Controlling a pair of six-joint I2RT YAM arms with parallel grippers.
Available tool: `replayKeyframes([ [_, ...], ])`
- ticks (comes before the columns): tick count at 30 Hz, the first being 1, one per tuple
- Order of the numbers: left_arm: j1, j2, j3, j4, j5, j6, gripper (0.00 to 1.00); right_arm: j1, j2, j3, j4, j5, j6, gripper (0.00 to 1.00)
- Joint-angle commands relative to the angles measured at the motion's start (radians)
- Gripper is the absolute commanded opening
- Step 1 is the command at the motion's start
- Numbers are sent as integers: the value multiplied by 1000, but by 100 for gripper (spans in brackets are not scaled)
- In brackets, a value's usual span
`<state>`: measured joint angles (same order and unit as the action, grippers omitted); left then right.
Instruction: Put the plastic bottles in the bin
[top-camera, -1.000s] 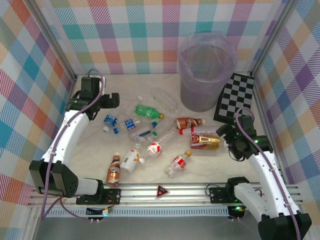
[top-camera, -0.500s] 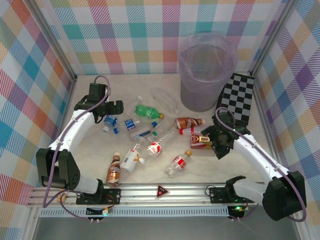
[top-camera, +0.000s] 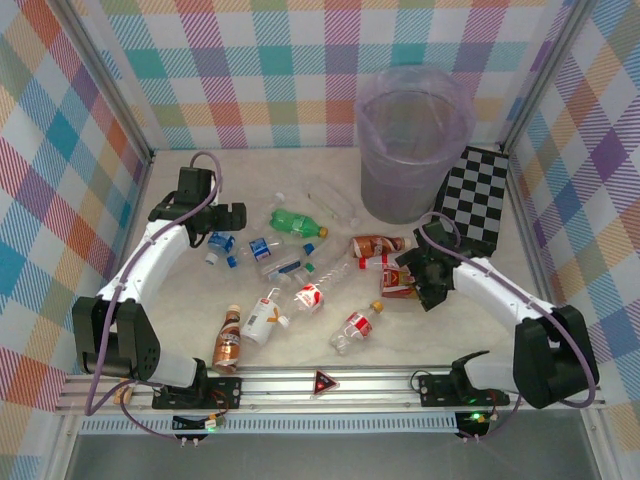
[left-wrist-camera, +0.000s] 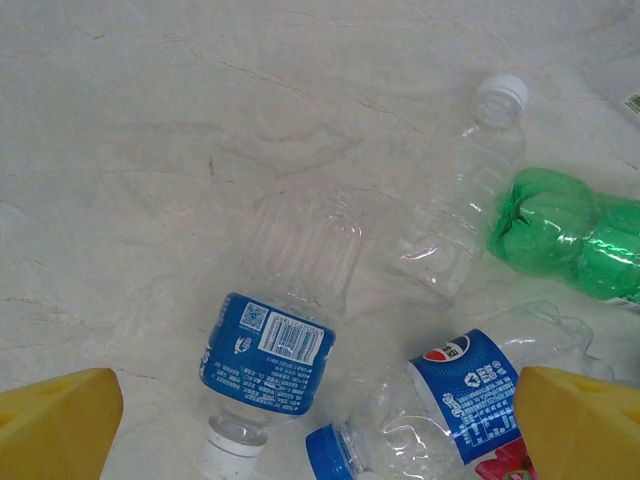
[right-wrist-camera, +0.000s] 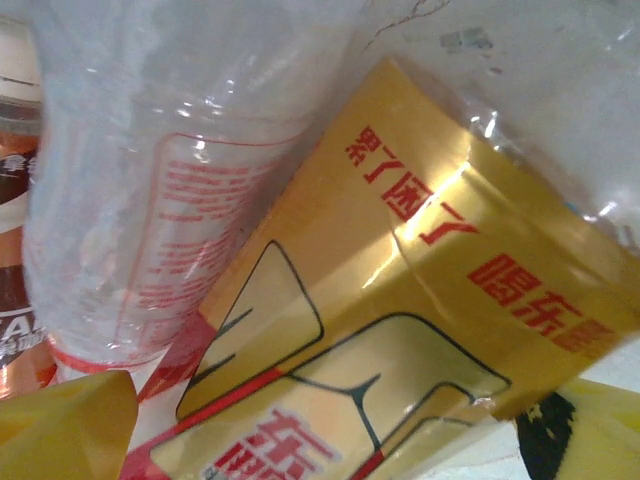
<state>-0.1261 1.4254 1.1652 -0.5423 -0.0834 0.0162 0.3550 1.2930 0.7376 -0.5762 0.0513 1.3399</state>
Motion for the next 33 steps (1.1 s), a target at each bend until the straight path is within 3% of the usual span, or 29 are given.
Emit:
replayKeyframes([
  [1, -4, -30, -18, 13, -13, 17, 100, 9, 29, -23, 27, 9, 13, 94],
  [5, -5, -41, -18, 12, -13, 12, 100, 9, 61, -40, 53, 4, 17, 92],
  [8, -4, -45, -15, 6, -1, -2, 100, 9, 57, -41, 49, 10, 17, 85],
  [13, -4, -48, -7, -1, 18, -26, 100, 10, -17, -26, -27, 54, -13, 74],
  [20, -4, -19, 25, -53, 19, -81, 100, 10, -176, 64, -211, 143, -114, 69],
  [26, 22, 14, 49, -104, -9, -141, 100, 8, -242, 319, -385, 344, -365, 67],
  [33, 87, 43, 32, -59, 35, -203, 100, -3, -84, 783, -514, 445, -731, 65],
])
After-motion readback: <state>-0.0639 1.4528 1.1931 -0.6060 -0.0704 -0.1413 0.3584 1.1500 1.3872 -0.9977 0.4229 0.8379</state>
